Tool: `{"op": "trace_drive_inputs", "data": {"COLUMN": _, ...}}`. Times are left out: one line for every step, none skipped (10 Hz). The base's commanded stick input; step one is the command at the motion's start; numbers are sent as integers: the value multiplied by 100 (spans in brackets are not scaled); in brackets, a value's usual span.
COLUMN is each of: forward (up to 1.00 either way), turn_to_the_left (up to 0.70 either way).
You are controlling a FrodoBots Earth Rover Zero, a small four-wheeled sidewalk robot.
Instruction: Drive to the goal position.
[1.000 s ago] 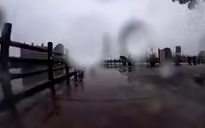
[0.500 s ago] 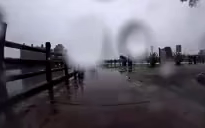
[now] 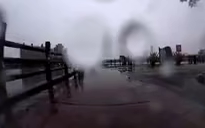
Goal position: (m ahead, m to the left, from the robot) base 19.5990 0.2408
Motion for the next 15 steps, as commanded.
{"op": "trace_drive_inputs", "data": {"forward": 21, "turn_to_the_left": 0}}
{"op": "trace_drive_inputs", "data": {"forward": -77, "turn_to_the_left": 0}}
{"op": "trace_drive_inputs", "data": {"forward": 19, "turn_to_the_left": 0}}
{"op": "trace_drive_inputs", "data": {"forward": 64, "turn_to_the_left": 0}}
{"op": "trace_drive_inputs", "data": {"forward": -57, "turn_to_the_left": 0}}
{"op": "trace_drive_inputs", "data": {"forward": 0, "turn_to_the_left": 0}}
{"op": "trace_drive_inputs", "data": {"forward": 0, "turn_to_the_left": 0}}
{"op": "trace_drive_inputs", "data": {"forward": 0, "turn_to_the_left": 0}}
{"op": "trace_drive_inputs", "data": {"forward": 0, "turn_to_the_left": 0}}
{"op": "trace_drive_inputs", "data": {"forward": 0, "turn_to_the_left": 0}}
{"op": "trace_drive_inputs", "data": {"forward": 0, "turn_to_the_left": 0}}
{"op": "trace_drive_inputs", "data": {"forward": 0, "turn_to_the_left": 0}}
{"op": "trace_drive_inputs", "data": {"forward": 0, "turn_to_the_left": 0}}
{"op": "trace_drive_inputs", "data": {"forward": 0, "turn_to_the_left": 0}}
{"op": "trace_drive_inputs", "data": {"forward": 9, "turn_to_the_left": 0}}
